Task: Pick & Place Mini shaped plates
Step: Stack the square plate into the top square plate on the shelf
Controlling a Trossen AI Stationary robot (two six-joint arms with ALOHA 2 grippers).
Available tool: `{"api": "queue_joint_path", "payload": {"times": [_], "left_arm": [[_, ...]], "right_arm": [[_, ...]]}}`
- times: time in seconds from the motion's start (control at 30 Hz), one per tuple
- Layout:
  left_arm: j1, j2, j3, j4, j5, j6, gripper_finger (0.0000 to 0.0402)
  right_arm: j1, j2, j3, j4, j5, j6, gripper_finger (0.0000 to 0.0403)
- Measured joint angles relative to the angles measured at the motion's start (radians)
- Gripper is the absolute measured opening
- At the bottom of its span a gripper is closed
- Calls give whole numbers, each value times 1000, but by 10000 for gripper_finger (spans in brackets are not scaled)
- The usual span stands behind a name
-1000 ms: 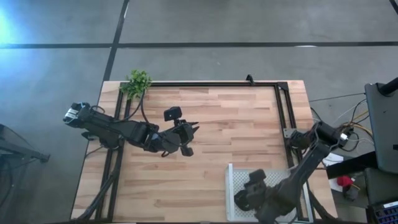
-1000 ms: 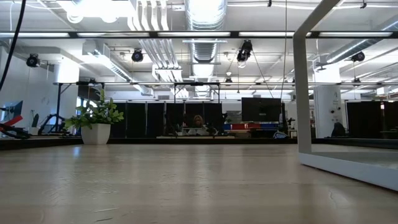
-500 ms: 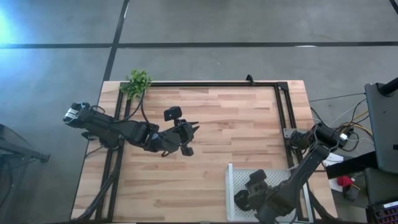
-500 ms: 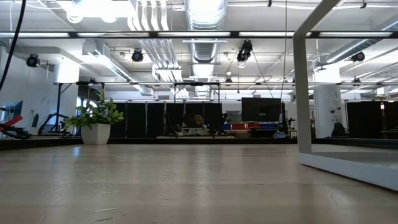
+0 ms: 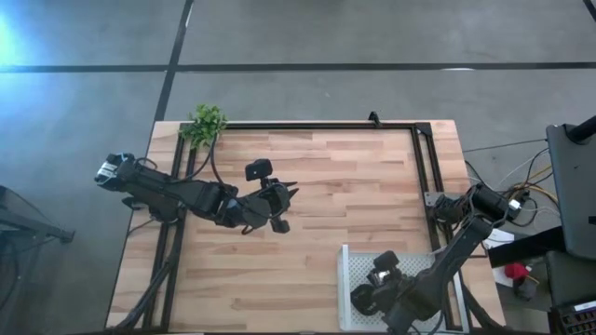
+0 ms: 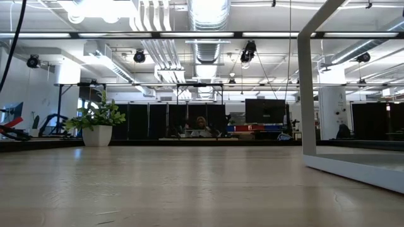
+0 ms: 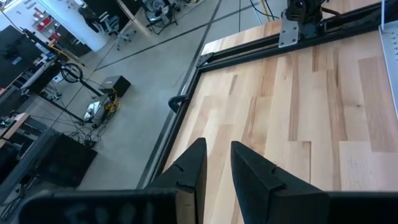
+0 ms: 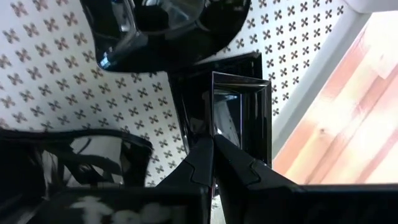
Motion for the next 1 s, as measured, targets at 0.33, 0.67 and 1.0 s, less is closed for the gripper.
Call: {"api": "queue_joint_path", "payload": {"times": [0.33,0.67,1.0], "left_arm": [[0,0,0,0,0,0,73],[0,0,0,0,0,0,73],[0,-1,0,0,0,0,73]], "right_arm": [[0,-2,-2,-4,0,-34,9],[0,-2,1,-2,32,-64,9],[0,-3,11,8,55,-97,9]]}}
